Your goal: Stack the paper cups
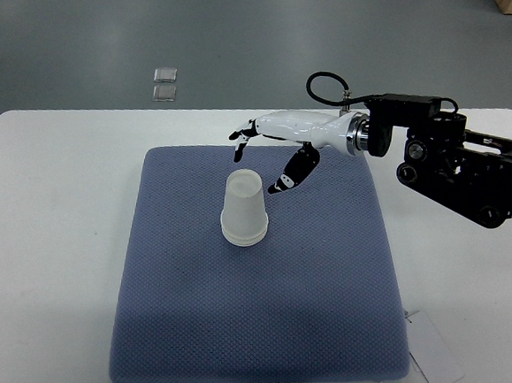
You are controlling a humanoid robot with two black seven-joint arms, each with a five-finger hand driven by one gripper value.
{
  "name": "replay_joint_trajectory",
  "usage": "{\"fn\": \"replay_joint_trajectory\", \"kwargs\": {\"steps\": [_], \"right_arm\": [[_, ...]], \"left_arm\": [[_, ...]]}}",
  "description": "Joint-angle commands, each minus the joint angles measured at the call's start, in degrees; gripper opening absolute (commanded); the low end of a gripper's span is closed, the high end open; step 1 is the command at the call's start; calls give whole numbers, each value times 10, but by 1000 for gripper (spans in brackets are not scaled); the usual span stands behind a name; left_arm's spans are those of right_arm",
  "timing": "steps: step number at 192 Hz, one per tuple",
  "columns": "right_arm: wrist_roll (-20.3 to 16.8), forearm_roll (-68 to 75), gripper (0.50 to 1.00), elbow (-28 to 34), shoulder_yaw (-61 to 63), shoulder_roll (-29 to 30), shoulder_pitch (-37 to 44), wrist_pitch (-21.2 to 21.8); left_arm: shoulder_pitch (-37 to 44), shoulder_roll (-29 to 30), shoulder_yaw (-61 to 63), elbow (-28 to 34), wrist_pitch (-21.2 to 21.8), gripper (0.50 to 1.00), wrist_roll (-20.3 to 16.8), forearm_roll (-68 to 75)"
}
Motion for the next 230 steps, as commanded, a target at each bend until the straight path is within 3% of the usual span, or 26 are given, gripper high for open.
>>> {"fn": "replay_joint_trajectory", "kwargs": {"steps": [1, 40, 132, 170, 230], "right_arm": [[0, 3, 899, -3, 2, -2, 1, -5], [-6, 38, 899, -23, 51, -6, -1, -4], [-75, 288, 899, -187, 229, 3, -70, -19], [-114, 369, 899, -227, 295, 34, -98, -39], [-119, 400, 899, -301, 389, 95, -139, -40]], "left_arm": [[0, 0, 0, 0, 0, 1000, 0, 0], [0, 0, 0, 0, 0, 1000, 0, 0], [0, 0, 0, 0, 0, 1000, 0, 0], [0, 0, 0, 0, 0, 1000, 0, 0], [0, 0, 0, 0, 0, 1000, 0, 0]]}}
